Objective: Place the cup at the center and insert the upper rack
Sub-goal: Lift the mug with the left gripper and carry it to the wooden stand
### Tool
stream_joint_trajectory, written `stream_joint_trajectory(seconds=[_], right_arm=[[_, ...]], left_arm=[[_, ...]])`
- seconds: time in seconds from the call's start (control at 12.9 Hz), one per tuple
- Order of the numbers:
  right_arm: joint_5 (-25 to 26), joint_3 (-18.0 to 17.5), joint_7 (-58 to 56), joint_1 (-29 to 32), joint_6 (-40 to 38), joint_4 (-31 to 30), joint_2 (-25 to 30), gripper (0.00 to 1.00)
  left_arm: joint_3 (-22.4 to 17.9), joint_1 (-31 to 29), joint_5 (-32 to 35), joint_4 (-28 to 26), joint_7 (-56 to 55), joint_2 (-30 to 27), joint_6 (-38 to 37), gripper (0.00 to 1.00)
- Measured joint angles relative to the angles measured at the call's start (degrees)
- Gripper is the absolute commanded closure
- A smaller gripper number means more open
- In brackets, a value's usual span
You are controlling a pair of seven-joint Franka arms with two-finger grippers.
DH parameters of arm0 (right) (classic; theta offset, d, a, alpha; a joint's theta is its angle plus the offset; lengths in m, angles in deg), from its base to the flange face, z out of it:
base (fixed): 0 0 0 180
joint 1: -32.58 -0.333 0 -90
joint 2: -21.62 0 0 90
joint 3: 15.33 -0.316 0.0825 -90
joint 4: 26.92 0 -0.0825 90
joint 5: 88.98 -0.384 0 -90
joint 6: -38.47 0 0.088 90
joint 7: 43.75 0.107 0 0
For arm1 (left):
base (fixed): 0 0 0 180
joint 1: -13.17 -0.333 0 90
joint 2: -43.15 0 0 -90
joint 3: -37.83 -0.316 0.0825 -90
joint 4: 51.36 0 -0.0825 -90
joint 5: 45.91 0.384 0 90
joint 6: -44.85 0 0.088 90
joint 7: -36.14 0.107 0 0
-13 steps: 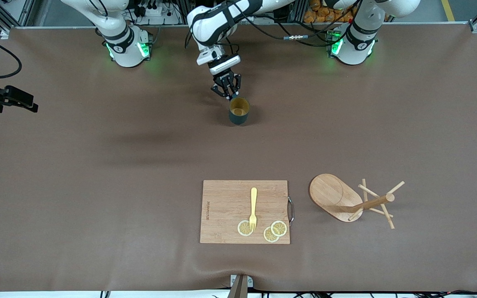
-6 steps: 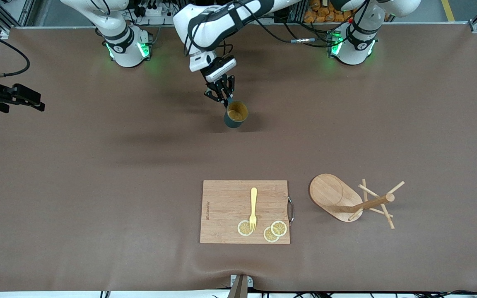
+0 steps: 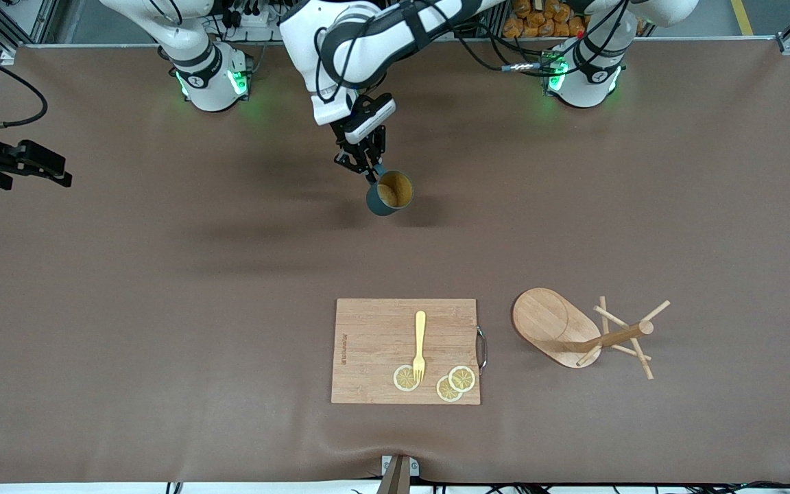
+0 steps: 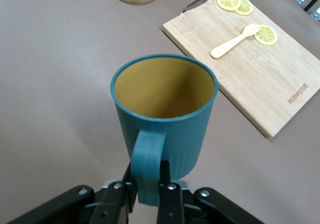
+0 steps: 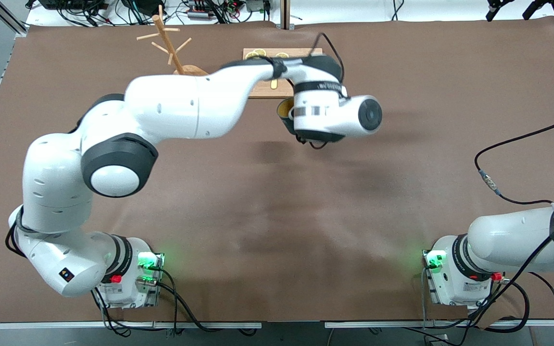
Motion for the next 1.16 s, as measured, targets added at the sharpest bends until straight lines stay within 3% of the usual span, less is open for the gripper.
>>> stream_joint_trajectory(seconds=[0.62,1.16], right_arm=[[0.0,0.05,0.01,0.02,0.17,0.17,0.01,0.0],[-0.33,0.11,0.66,0.04,0.16,0.16,0.01,0.0]], left_arm=[[0.23,-14.12,-14.13,0.64,11.87,-6.54,8.02,1.0],[0.4,-25.45,-26.44,3.56,21.18,-7.28,11.58,1.0]])
